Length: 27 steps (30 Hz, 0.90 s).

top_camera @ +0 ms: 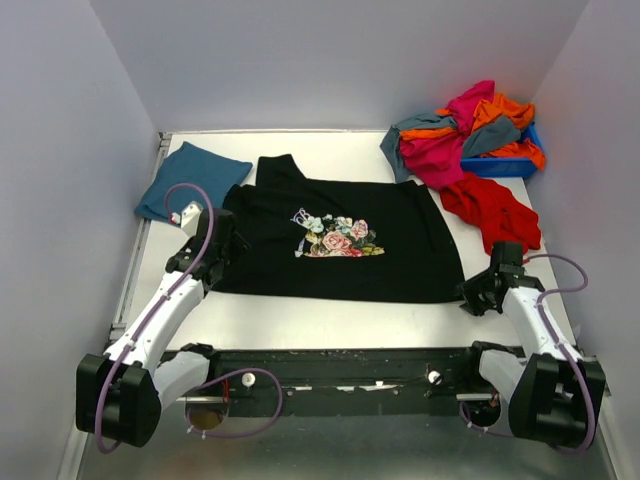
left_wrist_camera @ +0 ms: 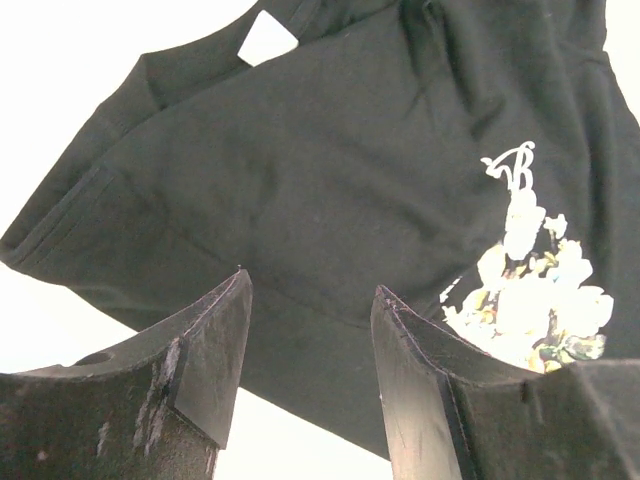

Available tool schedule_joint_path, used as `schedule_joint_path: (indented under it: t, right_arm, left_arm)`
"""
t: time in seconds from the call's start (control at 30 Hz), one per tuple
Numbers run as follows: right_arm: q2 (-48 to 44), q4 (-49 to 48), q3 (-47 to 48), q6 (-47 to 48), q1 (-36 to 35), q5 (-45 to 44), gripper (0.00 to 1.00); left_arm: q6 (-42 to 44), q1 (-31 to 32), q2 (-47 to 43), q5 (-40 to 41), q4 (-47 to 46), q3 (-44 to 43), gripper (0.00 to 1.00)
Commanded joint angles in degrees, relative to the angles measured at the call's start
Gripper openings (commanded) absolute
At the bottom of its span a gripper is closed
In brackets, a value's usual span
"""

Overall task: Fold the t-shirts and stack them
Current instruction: Fold the flattened tshirt in 1/3 of the way

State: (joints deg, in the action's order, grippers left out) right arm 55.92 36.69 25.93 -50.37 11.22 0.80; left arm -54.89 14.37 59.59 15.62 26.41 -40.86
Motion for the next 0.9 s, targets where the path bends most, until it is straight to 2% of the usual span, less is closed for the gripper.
schedule_joint_path:
  t: [0.0,0.17,0.3,0.33,0.77,0.87]
  right_arm:
    - [4.6,-2.4,1.8,-1.0,0.0,-3.0,0.43]
    - [7.8,-4.3,1.1,-2.1,0.0,-4.3,0.37]
    - [7.8,-4.9,1.5,-2.5,0.0,-5.2,0.12]
    - [7.6,-4.8,1.7,-2.5,-0.1,-5.2,0.09]
    - [1.5,-5.4,2.1,1.0,-0.1,-2.8,0.08]
    - [-0.8,-5.6,1.6,1.1,-0.1,-4.6,0.08]
  left_arm:
    - [-4.8,-0.1,-1.8,2.0,4.6,2.1,0.61]
    - [-6.3,-0.2,-1.2,4.0,9.5,1.0,0.61]
    - [-6.4,-0.2,-1.7,4.9,11.6,1.6,0.6]
    - [-6.7,-0.2,-1.8,5.4,12.3,1.7,0.6]
    - [-12.4,-0.3,-3.1,4.9,15.6,6.9,0.56]
    - [-13.4,-1.4,-2.0,5.6,13.8,8.7,0.51]
